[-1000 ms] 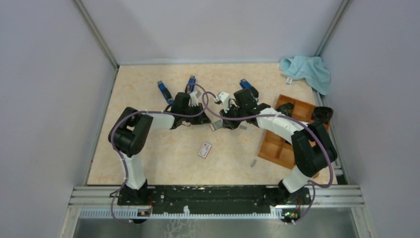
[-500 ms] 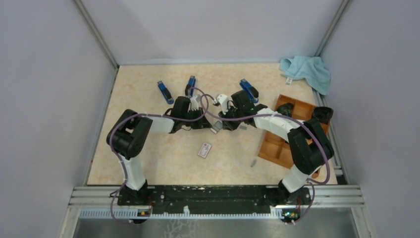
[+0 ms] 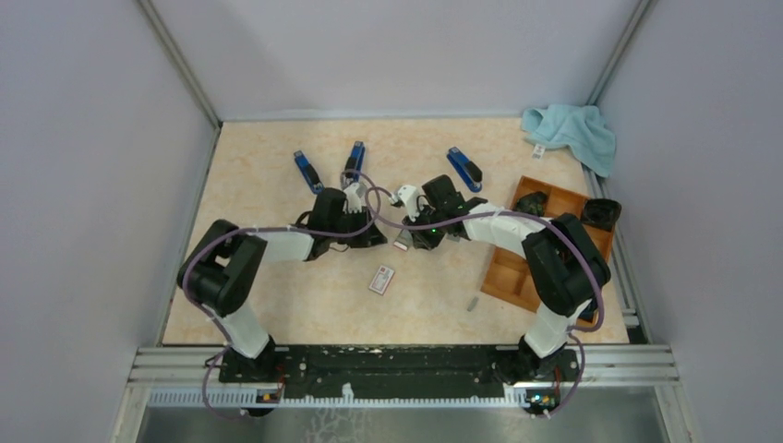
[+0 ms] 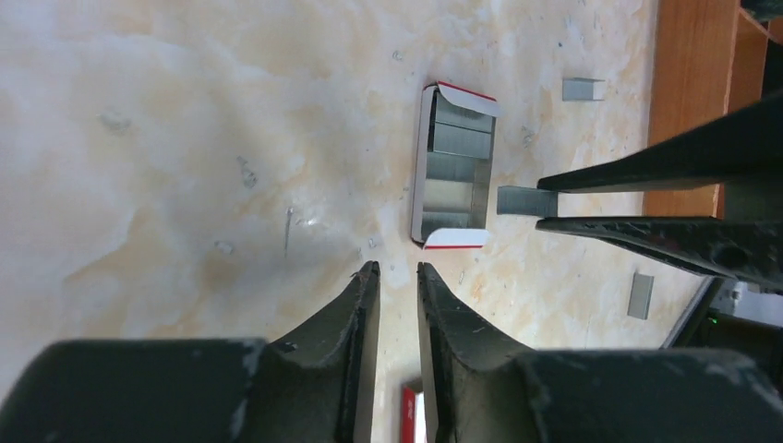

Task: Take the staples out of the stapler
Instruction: Adjust the staple box at the center of the board, then place the staple in the staple box.

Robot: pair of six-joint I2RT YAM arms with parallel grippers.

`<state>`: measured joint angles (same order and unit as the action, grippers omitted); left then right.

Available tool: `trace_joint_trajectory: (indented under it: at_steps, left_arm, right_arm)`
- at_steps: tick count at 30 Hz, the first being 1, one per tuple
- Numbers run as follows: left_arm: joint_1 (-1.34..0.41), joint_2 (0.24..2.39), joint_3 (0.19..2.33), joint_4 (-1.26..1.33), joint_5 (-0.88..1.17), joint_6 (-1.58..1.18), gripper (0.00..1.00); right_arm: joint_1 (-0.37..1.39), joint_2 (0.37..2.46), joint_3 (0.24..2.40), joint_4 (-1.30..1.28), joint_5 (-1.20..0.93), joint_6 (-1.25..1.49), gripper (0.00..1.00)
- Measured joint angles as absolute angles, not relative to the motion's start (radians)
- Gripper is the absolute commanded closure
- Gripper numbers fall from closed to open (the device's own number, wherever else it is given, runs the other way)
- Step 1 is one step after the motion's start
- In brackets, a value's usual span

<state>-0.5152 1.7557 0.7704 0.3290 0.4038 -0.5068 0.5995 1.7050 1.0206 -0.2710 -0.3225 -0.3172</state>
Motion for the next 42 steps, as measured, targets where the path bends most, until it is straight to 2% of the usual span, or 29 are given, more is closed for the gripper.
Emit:
trace_joint_trajectory:
  at_steps: [4, 10, 18, 26, 42]
  left_arm:
    - [-0.515, 1.616, 0.679, 0.34, 0.333, -0.45, 0.61]
    - [-0.515, 1.366, 0.499, 0.43, 0.196, -0.375, 0.56]
    - [-0.515, 1.078, 0.281, 0.581, 0.023, -0.315, 0.54]
    - [-0.515, 1.073, 0.227, 0.666, -0.044, -0.304, 0.53]
    - [-0.515, 1.102, 0.228, 0.674, -0.054, -0.297, 0.53]
  right_arm:
    - [0.6, 1.705, 1.021, -0.271, -0.323, -0.337, 0.9]
    - [0.606, 1.705, 1.021, -0.271, -0.331, -0.368, 0.9]
    - [0.616, 1.723, 1.094, -0.298, -0.326, -0.393, 0.9]
    - [0.64, 1.754, 1.102, -0.303, -0.303, -0.395, 0.9]
    - [0.659, 1.795, 1.133, -0.324, -0.261, -0.401, 0.9]
